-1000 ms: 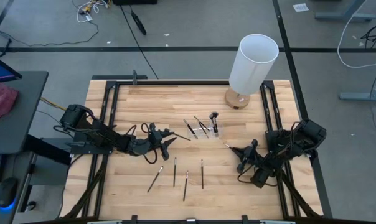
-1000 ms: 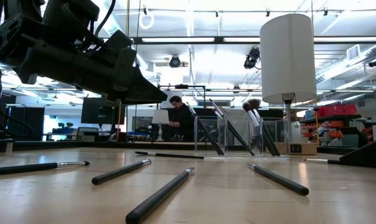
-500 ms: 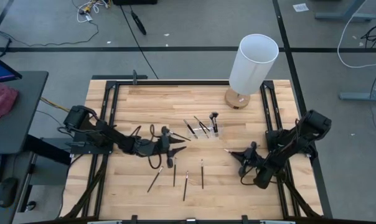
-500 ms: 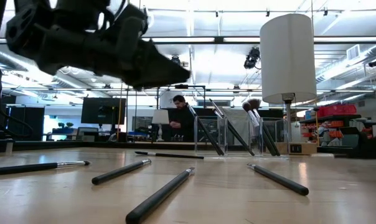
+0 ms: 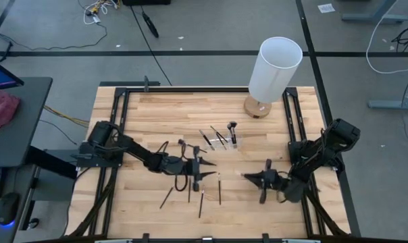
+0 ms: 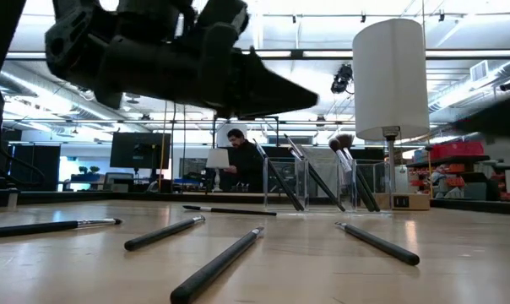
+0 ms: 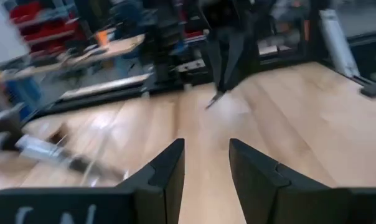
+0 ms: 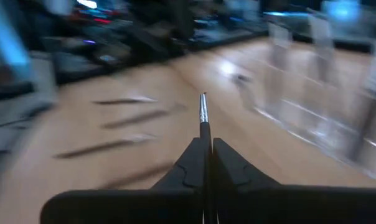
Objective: Pick & Place Makeup Supplies
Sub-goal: Put the black makeup brush into the transparent organizer
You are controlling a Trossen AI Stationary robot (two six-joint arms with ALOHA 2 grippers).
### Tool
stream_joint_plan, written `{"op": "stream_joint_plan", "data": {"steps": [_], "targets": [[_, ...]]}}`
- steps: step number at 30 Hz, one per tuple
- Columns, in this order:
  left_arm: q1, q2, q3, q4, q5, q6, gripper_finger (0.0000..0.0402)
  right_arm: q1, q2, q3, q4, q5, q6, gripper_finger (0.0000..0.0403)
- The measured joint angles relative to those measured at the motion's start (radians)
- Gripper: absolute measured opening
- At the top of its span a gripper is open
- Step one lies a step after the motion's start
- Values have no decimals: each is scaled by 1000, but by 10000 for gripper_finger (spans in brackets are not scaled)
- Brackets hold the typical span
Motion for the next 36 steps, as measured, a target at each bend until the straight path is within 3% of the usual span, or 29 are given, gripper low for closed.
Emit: {"op": "stream_joint_plan", "data": {"steps": [6,9,12,16,20,29,36], "targets": [[-4,22,85,-8,137,133,145,-32,-1,0,490,-329,-450,6],[-13,22,130,-9,149,168,177,-69,-1,1,604,-488,-538,6],[-26,22,186,-13,173,218,214,-121,-2,1,619,-581,-554,6],[-39,22,257,-42,149,184,248,-180,-2,3,619,-654,-554,6],[-47,22,290,-81,143,194,253,-217,-2,9,620,-694,-573,7],[-50,22,293,-50,266,179,225,-273,-2,65,621,-795,-635,9],[-54,22,293,25,267,167,195,-294,-2,80,619,-800,-644,10]]}}
